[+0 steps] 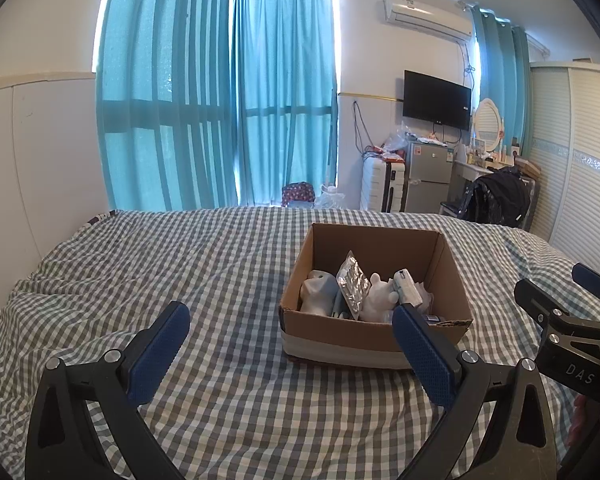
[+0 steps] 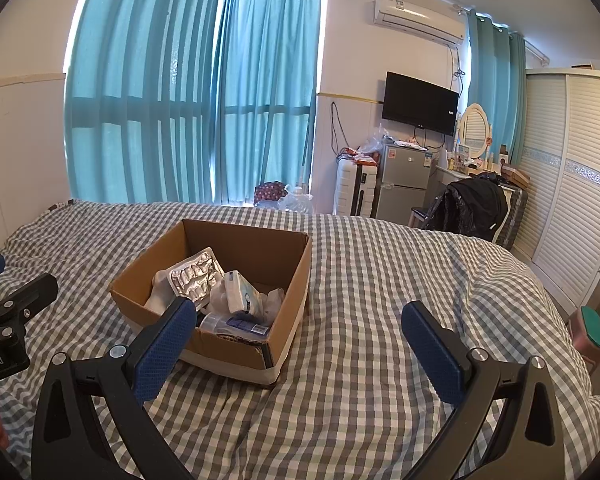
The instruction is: Organize objects
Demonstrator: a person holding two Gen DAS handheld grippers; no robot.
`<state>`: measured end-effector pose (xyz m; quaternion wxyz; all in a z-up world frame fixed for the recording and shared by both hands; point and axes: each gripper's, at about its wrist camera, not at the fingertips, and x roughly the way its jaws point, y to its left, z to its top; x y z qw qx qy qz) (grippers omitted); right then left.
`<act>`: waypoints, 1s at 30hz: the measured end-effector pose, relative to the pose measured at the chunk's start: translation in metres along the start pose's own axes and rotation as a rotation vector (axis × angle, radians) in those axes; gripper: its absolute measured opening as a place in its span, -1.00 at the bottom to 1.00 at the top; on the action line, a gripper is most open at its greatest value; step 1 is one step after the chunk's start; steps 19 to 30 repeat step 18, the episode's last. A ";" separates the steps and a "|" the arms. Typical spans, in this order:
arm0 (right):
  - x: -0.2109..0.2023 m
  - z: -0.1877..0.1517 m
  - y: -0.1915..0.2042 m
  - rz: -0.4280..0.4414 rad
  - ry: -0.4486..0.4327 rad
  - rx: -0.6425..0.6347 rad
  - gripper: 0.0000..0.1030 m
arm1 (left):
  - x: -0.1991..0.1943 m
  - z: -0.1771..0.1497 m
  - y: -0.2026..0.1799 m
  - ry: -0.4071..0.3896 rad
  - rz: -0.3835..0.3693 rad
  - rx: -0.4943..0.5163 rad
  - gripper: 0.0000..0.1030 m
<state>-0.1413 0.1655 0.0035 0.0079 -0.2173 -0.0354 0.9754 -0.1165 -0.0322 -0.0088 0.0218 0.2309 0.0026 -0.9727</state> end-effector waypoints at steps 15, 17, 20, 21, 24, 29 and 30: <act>0.005 -0.005 0.003 -0.003 0.009 -0.006 0.99 | -0.003 0.000 0.000 -0.004 0.005 -0.002 1.00; 0.005 -0.006 0.002 -0.003 0.012 -0.006 0.99 | -0.003 0.000 0.000 -0.002 0.005 0.002 1.00; 0.006 -0.006 0.003 -0.002 0.013 -0.006 0.99 | -0.003 0.000 0.000 -0.002 0.007 0.003 1.00; 0.006 -0.006 0.003 -0.002 0.013 -0.006 0.99 | -0.003 0.000 0.000 -0.002 0.007 0.003 1.00; 0.006 -0.006 0.003 -0.002 0.013 -0.006 0.99 | -0.003 0.000 0.000 -0.002 0.007 0.003 1.00; 0.006 -0.006 0.003 -0.002 0.013 -0.006 0.99 | -0.003 0.000 0.000 -0.002 0.007 0.003 1.00; 0.006 -0.006 0.003 -0.002 0.013 -0.006 0.99 | -0.003 0.000 0.000 -0.002 0.007 0.003 1.00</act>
